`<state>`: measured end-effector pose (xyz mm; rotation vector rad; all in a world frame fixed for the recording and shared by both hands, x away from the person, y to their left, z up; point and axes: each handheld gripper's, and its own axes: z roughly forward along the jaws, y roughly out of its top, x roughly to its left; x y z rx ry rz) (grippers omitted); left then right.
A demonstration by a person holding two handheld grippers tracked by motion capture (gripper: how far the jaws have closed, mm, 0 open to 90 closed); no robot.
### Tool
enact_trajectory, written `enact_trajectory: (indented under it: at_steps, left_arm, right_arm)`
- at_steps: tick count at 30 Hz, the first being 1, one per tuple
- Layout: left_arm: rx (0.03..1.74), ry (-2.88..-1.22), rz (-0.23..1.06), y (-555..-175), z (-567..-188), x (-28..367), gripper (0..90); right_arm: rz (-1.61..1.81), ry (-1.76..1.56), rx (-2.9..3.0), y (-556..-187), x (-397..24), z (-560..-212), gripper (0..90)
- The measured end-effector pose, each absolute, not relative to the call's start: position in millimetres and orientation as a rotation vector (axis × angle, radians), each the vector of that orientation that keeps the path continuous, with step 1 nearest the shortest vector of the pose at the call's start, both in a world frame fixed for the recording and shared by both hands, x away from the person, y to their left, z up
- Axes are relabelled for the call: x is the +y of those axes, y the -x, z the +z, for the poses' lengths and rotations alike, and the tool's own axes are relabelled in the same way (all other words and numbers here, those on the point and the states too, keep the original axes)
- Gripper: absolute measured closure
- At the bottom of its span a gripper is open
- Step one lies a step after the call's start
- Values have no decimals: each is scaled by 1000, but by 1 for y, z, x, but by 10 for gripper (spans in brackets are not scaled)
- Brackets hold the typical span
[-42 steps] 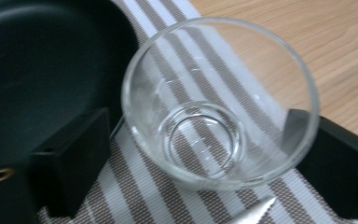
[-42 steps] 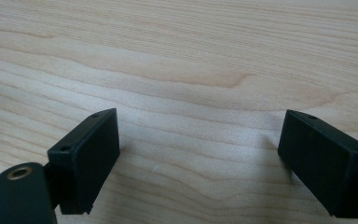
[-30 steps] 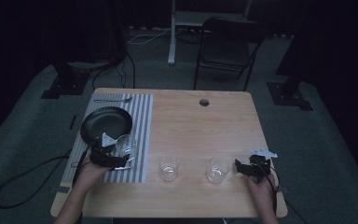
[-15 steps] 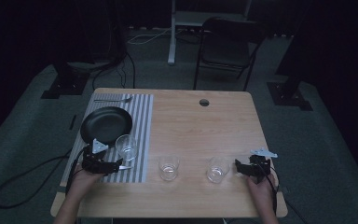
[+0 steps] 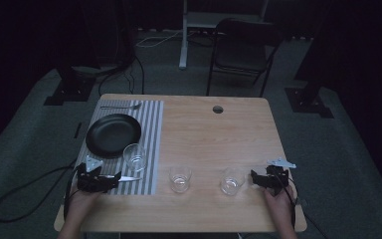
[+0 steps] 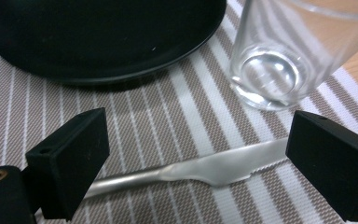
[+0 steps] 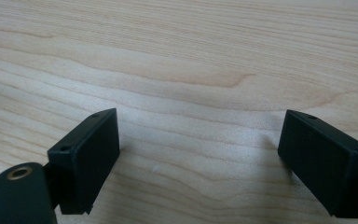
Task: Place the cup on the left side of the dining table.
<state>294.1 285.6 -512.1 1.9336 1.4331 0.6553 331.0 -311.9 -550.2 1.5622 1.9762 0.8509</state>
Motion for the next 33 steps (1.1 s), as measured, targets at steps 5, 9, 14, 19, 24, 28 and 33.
enact_trajectory:
  at_steps: [5, 9, 14, 19, 24, 28, 33]
  left_arm:
    - [1474, -1915, 659, -287, -518, 294, 66]
    - [1514, -1888, 669, -281, -522, 302, 66]
    - [1565, -1877, 684, -273, -526, 306, 66]
    - [1603, -1865, 700, -265, -531, 310, 66]
    - [1646, -1866, 724, -263, -536, 315, 66]
    - [1670, -1849, 733, -263, -537, 318, 66]
    - [1689, -1867, 722, -264, -543, 319, 66]
  right_arm:
    - [851, -1562, 1976, -331, -312, -550, 121]
    - [851, -1563, 1976, -331, -312, -550, 121]
    - [851, -1562, 1976, -331, -312, -550, 122]
    - [851, -1562, 1976, -331, -312, -550, 122]
    - [851, -1560, 1977, -331, -312, -550, 122]
    - [851, -1562, 1976, -331, -312, -550, 122]
    - [851, -1561, 1977, -331, -312, -550, 122]
